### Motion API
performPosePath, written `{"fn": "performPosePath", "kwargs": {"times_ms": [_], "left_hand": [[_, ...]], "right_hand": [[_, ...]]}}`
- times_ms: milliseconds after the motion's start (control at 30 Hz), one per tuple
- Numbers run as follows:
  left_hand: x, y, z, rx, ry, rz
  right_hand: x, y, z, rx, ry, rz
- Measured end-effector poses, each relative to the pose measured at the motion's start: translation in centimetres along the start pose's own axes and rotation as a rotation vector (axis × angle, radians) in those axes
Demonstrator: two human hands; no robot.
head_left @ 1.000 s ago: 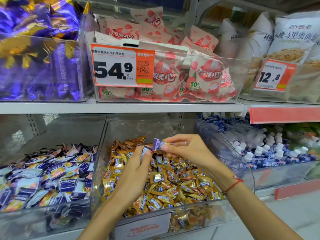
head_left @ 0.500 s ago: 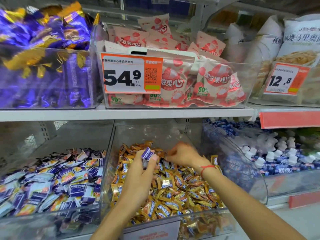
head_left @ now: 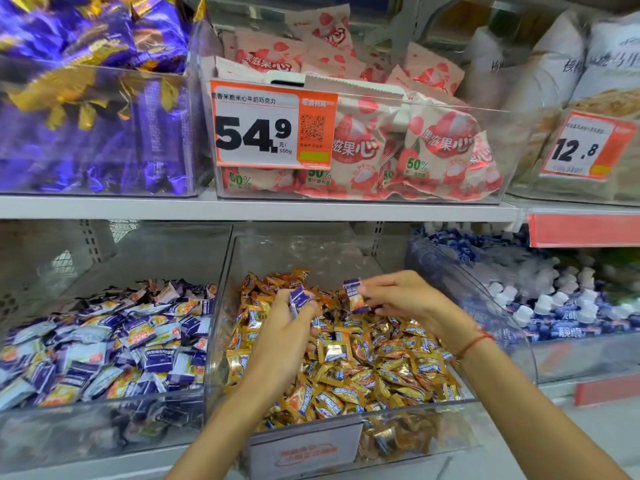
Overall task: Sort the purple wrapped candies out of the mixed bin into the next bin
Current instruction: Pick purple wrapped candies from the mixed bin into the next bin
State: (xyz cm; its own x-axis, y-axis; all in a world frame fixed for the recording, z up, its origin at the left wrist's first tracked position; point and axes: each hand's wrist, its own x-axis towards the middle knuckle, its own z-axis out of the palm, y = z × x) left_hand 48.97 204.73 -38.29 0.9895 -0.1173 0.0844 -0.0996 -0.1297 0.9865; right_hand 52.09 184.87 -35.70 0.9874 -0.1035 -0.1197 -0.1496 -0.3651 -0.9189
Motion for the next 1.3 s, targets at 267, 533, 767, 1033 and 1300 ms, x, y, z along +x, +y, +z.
{"fn": "performPosePath", "kwargs": {"times_ms": [267, 533, 767, 1033, 1300], "left_hand": [[-0.4, 0.2, 0.1, -0.029, -0.100, 0.103], [-0.7, 0.1, -0.1, 0.075, 0.013, 0.251], [-0.6, 0.0, -0.2, 0.106, 0.103, 0.311], [-0.6, 0.3, -0.2, 0.070, 0.058, 0.288], [-0.7, 0.1, -0.3, 0.071, 0.039, 0.257]], "right_hand": [[-3.4, -2.7, 1.2, 0.100, -0.097, -0.224], [-2.6, -2.5, 2.0, -0.035, -0.194, -0.323], [0.9, 2.7, 4.4, -0.939, -0.412, -0.340], [-4.4, 1.4, -2.8, -1.001, -0.690, -0.120], [-1.4, -0.3, -2.9, -0.946, -0.279, -0.262]]}}
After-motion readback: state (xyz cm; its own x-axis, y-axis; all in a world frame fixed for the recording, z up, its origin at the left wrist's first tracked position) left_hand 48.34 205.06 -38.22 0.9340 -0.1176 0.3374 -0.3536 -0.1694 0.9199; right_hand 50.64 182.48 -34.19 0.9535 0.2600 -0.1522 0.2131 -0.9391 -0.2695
